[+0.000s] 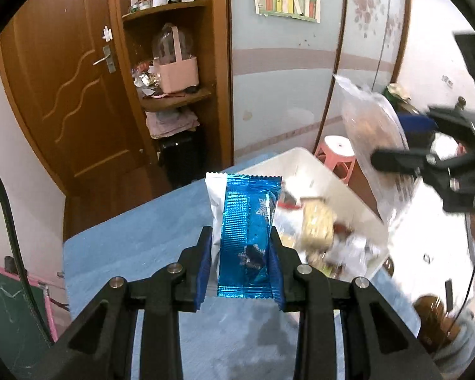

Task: Organize snacks

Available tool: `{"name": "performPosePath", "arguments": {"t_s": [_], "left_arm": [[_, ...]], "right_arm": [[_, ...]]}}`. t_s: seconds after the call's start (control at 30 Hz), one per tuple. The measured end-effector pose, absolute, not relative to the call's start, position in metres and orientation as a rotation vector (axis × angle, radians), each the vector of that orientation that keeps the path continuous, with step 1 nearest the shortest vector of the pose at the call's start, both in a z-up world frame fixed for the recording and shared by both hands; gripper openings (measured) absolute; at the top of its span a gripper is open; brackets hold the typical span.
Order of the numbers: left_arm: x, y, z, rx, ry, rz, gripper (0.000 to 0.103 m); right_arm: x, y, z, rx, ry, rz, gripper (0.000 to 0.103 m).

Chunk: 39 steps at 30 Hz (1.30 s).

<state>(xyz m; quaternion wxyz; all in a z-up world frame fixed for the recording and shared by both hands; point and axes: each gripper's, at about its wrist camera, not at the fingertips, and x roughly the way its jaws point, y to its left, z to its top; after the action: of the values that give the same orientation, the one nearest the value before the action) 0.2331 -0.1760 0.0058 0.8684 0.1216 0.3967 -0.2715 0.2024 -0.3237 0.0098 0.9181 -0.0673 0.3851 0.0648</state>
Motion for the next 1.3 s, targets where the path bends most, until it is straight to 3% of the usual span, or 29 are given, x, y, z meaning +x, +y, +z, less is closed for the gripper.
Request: {"name": "performPosePath", "arguments": {"t_s": [0.37,0.7,0.77,0.83,0.9,1.2,1.3], "left_arm": [[0.286,-0.253,-0.048,0.299,0.905,-0.534,0.031],[0.321,-0.278,-0.094,0.272,0.999,-0.526,0.032],[0.326,-0.278,-0.1,0.26,1.006,-0.528,0.036],[0.33,-0.279,-0.106,0.256,1.007,-0.522,0.054],[0.333,-0.279,-0.107,0.252,0.991,-0.505,0.066],[0.327,-0.265,-0.099,0.24,0.946,-0.527,0.068],[0.315,-0.263,-0.09,0.285,0.897,-0.527,0.074]], "right_arm": [[0.236,-0.385,-0.044,-0.026,0.873,0.04,0.068],[0.278,-0.399,-0.094,-0.004,0.949,0.032,0.071],[0.284,-0.403,-0.104,0.026,0.968,0.042,0.071],[0.29,-0.403,-0.114,0.046,0.996,0.044,0.074],[0.293,-0.401,-0.119,0.018,0.99,0.024,0.077],[0.294,-0.398,-0.12,0.021,0.964,0.02,0.077],[0.29,-0.397,-0.117,0.032,0.961,0.017,0.077]]}}
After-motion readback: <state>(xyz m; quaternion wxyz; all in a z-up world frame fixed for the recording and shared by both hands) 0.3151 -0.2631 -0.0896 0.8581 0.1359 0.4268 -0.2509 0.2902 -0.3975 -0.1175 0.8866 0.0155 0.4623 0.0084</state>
